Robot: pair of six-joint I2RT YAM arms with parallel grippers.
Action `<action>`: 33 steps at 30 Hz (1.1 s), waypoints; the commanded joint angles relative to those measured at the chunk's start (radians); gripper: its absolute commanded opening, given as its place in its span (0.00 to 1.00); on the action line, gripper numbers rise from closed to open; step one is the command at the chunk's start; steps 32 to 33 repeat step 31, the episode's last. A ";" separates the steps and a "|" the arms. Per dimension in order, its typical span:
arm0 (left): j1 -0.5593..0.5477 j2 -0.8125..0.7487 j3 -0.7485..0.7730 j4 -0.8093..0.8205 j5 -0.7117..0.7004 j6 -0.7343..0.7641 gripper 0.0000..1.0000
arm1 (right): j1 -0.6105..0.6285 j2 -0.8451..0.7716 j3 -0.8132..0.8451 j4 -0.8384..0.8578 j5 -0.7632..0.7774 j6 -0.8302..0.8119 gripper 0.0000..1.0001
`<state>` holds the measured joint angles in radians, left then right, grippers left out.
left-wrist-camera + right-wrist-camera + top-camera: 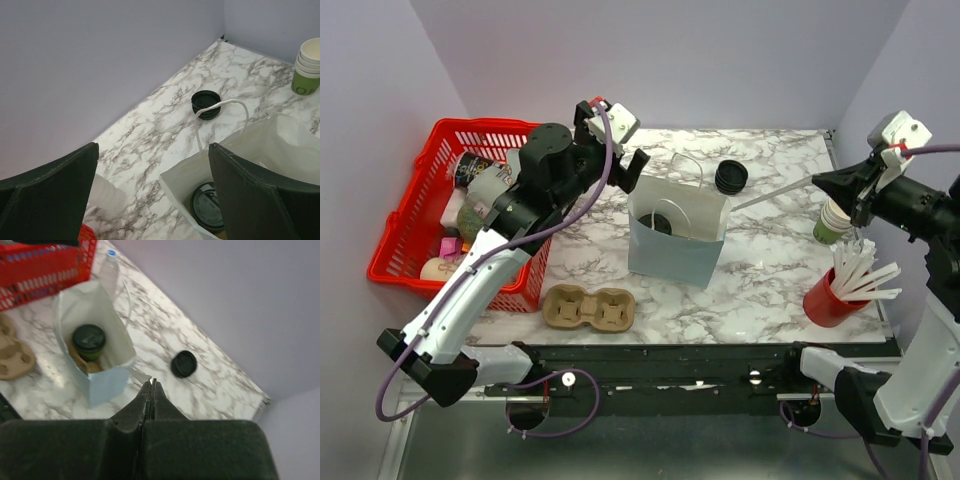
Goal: Pack the takeout coffee
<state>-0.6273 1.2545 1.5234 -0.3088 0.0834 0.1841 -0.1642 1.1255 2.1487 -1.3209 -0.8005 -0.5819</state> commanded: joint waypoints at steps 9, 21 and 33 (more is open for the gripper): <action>0.046 -0.073 -0.009 -0.050 -0.105 0.107 0.98 | 0.127 0.123 -0.133 0.193 -0.221 0.214 0.01; 0.107 -0.078 0.046 0.025 -0.244 0.101 0.99 | 0.238 0.230 -0.026 0.310 0.521 0.525 1.00; 0.259 -0.026 0.135 0.045 -0.266 0.058 0.98 | 0.238 0.237 -0.046 0.348 0.782 0.622 1.00</action>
